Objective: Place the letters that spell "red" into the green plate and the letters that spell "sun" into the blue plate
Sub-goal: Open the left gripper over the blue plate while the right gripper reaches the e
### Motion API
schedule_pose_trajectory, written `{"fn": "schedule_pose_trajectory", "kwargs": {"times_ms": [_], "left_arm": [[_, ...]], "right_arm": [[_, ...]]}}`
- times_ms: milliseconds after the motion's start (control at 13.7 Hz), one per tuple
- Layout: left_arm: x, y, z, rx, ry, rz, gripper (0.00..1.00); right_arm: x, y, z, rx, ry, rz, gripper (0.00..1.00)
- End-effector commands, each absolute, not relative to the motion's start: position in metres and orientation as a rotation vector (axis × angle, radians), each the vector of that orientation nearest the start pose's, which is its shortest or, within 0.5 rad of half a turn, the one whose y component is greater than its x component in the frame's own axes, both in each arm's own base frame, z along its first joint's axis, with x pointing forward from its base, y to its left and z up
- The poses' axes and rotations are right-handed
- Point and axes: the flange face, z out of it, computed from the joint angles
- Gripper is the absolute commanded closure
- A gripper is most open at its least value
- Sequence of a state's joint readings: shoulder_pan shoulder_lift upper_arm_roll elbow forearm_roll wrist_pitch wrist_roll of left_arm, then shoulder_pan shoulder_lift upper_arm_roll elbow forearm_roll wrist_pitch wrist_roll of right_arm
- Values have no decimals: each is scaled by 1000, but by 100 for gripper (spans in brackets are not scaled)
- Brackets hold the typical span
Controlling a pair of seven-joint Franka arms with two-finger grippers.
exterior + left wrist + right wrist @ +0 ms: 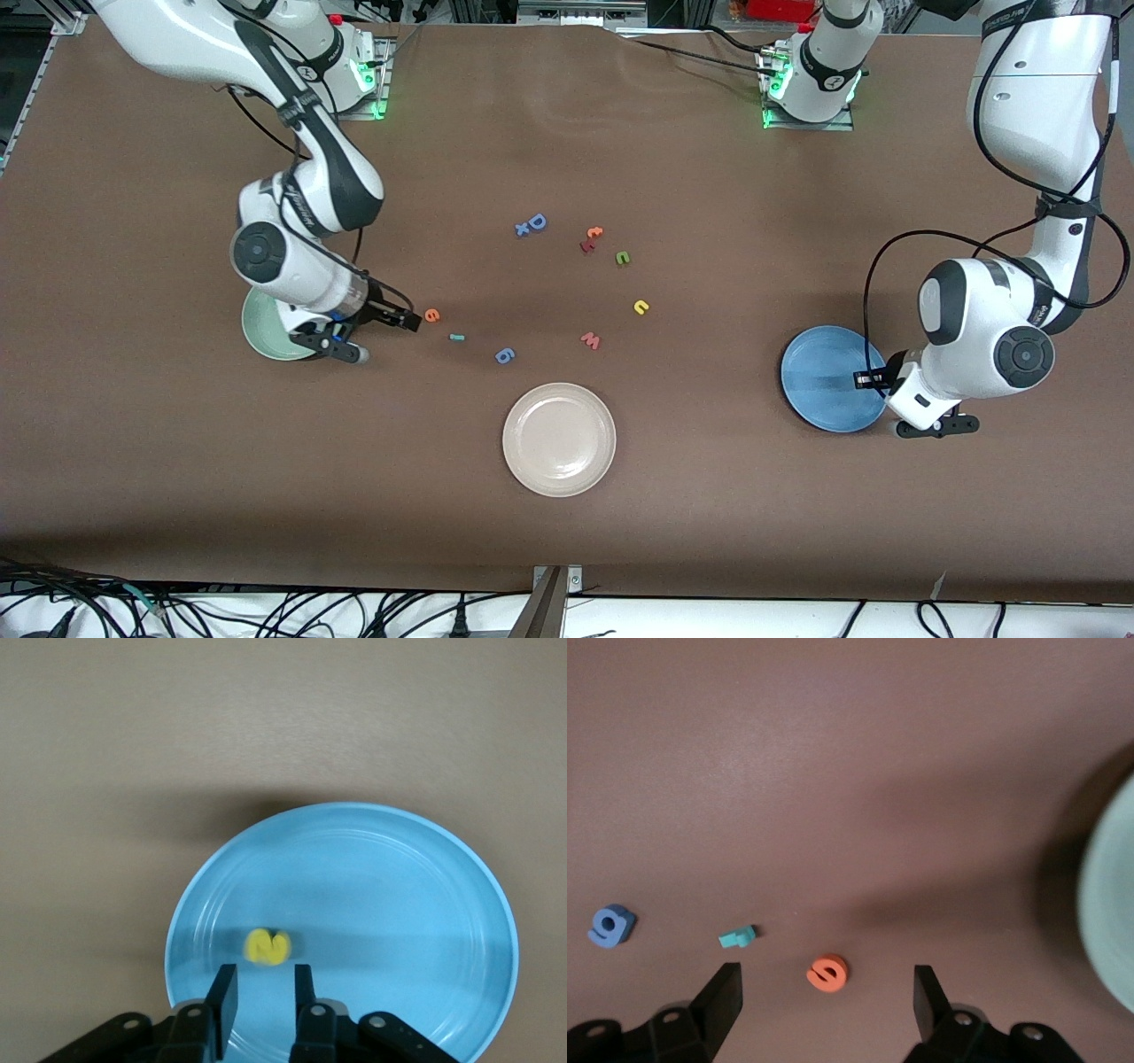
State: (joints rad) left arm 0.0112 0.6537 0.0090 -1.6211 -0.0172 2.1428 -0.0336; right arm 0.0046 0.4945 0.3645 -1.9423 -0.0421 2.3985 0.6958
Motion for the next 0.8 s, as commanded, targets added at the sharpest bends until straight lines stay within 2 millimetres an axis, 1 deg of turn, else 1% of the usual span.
{"fn": "schedule_pose_trajectory", "kwargs": {"times_ms": [0, 73, 146, 219, 292, 438, 511, 585, 658, 731], "left_arm": [[678, 13, 230, -3121, -3, 199, 0], [677, 10, 230, -3121, -11, 201, 0], [676, 1, 232, -3124, -69, 199, 0], [675, -21, 234, -3120, -147, 196, 0], [675, -40, 235, -3119, -191, 194, 0], [673, -74, 238, -3144, -209, 184, 0], [669, -98, 240, -3158, -254, 190, 0], [667, -119, 240, -3163, -318, 163, 0], [657, -148, 234, -3177, -353, 132, 0], [644, -173, 230, -3184, -371, 87, 0]], "right_arm": [[588, 229, 212, -2992, 514, 84, 13], [585, 237, 204, -3001, 488, 83, 13], [582, 238, 198, -3011, 478, 90, 13], [578, 245, 193, -3026, 445, 95, 13], [575, 246, 189, -3034, 436, 103, 13], [566, 254, 184, -3041, 449, 122, 13], [559, 255, 180, -3051, 440, 139, 13], [556, 251, 176, -3068, 429, 141, 13], [554, 246, 170, -3091, 412, 142, 14], [551, 246, 167, -3099, 401, 148, 14]]}}
